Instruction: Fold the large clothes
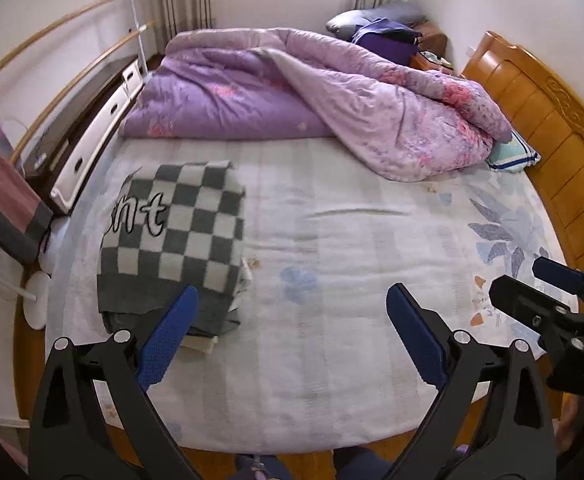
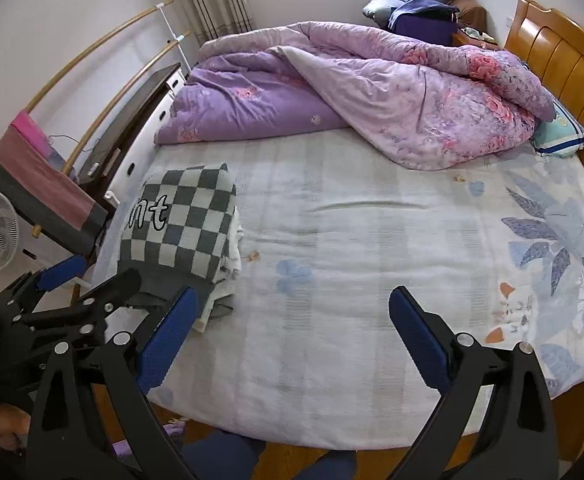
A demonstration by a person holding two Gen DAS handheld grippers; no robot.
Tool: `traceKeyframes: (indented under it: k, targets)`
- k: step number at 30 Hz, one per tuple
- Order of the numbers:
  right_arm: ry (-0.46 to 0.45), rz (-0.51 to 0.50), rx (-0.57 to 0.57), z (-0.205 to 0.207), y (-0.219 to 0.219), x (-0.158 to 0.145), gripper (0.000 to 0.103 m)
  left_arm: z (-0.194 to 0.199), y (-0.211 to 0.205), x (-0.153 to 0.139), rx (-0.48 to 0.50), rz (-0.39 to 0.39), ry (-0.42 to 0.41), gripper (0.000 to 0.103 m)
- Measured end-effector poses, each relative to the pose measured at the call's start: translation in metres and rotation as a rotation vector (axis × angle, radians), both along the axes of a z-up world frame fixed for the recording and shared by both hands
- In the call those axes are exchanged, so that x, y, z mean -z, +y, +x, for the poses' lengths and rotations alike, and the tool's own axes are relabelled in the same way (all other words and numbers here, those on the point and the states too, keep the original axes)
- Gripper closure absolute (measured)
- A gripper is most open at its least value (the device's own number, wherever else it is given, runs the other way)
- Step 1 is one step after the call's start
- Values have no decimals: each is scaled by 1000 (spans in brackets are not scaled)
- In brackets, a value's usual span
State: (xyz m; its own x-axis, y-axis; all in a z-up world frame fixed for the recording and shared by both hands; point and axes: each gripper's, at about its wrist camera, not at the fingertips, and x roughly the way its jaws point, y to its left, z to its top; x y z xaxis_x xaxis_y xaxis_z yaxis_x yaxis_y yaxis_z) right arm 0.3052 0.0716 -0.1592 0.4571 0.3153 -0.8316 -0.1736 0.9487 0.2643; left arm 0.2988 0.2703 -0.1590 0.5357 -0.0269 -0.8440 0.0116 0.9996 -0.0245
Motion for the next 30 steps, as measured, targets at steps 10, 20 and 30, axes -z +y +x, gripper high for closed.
traceKeyframes:
  k: [10, 20, 30]
  targets:
    - [-65, 1, -30, -18, -75, -27, 8, -24, -81, -34, -36, 20, -52, 8]
    - [-113, -9, -31, -31, -110, -41, 8, -42, -129, -56, -22, 52, -90, 7]
    - [-161, -40, -26, -43, -128, -58, 8, -58, -149, -72, -25, 90, -136, 7]
